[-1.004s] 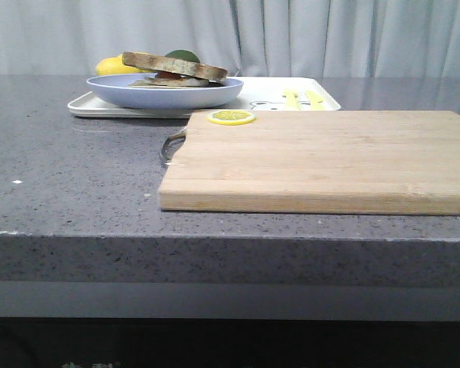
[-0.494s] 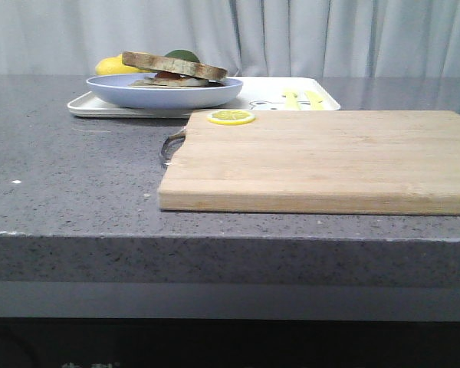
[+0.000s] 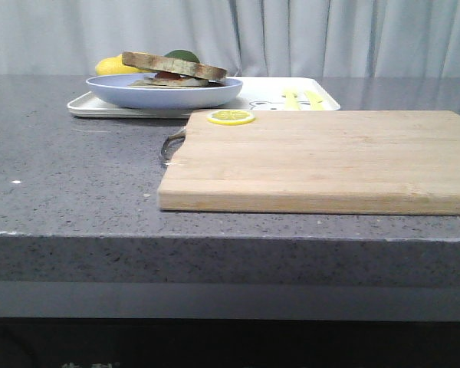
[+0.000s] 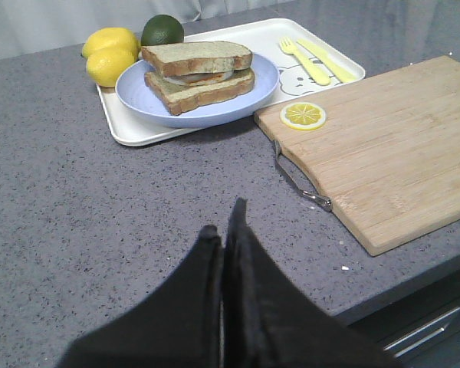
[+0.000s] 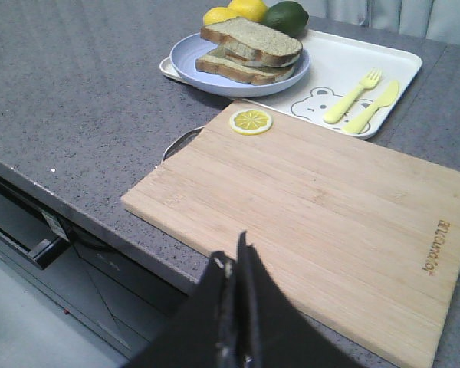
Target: Place bread and move sandwich to tray
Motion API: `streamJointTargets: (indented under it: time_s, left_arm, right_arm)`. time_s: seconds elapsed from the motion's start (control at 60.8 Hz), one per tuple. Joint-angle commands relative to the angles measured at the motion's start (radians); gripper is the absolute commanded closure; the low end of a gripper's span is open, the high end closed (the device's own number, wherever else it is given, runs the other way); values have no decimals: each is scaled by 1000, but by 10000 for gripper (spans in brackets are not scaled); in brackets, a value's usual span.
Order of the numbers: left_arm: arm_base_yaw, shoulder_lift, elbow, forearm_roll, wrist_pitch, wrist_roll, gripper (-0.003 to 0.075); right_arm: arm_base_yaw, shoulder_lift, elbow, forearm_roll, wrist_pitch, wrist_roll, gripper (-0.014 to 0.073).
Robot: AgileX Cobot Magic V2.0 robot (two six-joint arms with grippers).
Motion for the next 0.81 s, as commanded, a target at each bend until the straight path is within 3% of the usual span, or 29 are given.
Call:
streamJointTargets:
  time_s: [0.0, 0.461, 0.675, 0.79]
  left_arm:
    - [-6, 5, -26, 3, -65, -1, 741]
    - [-3, -8, -2, 1, -91, -1, 741]
    - [159, -134, 143, 48, -225, -1, 740]
    - [246, -244, 292, 34, -399, -1, 740]
  right_arm:
    - [-9, 17, -20, -2, -69, -3, 662]
    - [-9, 17, -20, -2, -69, -3, 662]
    - [-9, 17, -20, -2, -69, -3, 662]
    - [-9, 17, -20, -2, -69, -3, 662]
